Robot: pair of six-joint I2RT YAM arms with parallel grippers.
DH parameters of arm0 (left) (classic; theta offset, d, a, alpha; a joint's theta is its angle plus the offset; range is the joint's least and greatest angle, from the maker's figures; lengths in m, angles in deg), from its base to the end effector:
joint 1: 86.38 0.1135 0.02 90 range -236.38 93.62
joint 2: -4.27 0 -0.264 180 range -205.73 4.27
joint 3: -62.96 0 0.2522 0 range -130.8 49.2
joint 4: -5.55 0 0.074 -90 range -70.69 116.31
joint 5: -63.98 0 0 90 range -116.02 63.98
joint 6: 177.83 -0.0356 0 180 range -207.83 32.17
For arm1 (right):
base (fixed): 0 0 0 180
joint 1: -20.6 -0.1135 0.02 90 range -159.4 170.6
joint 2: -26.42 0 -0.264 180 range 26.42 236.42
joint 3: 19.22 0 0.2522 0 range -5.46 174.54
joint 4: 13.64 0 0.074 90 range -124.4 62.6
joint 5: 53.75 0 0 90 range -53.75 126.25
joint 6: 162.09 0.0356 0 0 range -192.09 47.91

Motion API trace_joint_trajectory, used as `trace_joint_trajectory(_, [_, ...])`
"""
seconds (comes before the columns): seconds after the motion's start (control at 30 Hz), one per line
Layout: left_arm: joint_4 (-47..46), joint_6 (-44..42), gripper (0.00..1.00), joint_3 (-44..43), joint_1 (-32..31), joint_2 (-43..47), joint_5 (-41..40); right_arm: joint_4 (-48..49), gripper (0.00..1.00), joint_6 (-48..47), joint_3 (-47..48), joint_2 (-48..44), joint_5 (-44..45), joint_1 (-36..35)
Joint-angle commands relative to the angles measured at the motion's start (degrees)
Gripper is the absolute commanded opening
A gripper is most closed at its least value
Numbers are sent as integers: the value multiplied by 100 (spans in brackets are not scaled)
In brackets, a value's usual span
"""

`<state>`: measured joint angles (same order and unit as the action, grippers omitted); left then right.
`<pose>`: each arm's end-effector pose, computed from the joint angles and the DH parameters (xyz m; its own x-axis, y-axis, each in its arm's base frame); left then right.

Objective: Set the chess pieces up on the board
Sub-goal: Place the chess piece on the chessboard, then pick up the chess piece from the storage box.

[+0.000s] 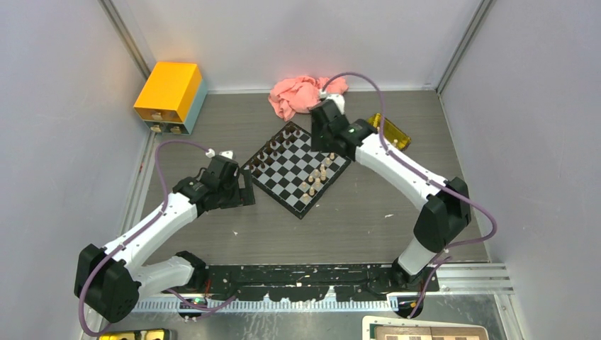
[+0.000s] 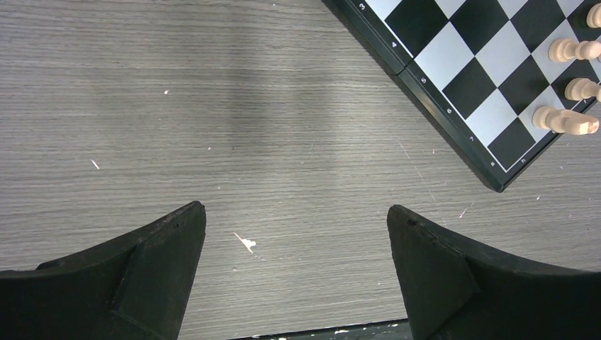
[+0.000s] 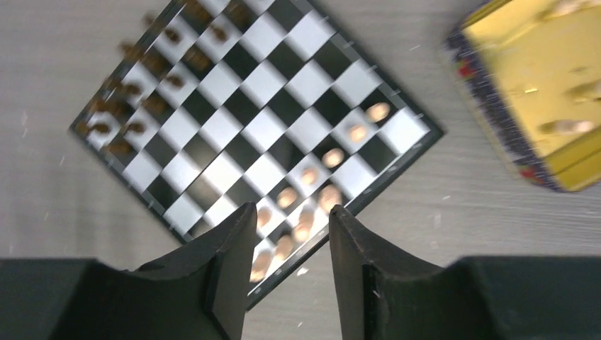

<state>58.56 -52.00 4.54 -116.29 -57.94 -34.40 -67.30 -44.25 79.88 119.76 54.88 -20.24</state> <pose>0.1832 -0.0994 0.2390 -0.8363 -0.1870 -0.5153 -0.0807 0.9718 -0.2217 0.2787 0.2259 0.3224 -0.7101 -0.0289 -0.7035 -0.1425 0.9844 0.1035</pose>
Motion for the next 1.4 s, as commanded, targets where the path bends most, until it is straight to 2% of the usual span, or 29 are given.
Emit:
trace_joint_trajectory(0.0, [-185, 96, 100, -60, -23, 124, -104, 90, 49, -295, 413, 70, 220, 812])
trace_joint_trajectory(0.27, [-41, 108, 100, -180, -21, 5, -290, 316, 55, -544, 969, 1053, 142, 2136])
trace_joint_trajectory(0.57, [-51, 180, 100, -170, -21, -164, -377, 605, 59, -582, 1401, 2014, -107, 2939])
trace_joint_trajectory(0.9, [-114, 50, 100, -277, -23, -555, -357, 685, 59, -534, 1822, 2630, -292, 3242])
trace_joint_trajectory(1.37, [-258, -49, 100, -411, -22, -903, -309, 747, 54, -506, 2022, 2978, -361, 3433])
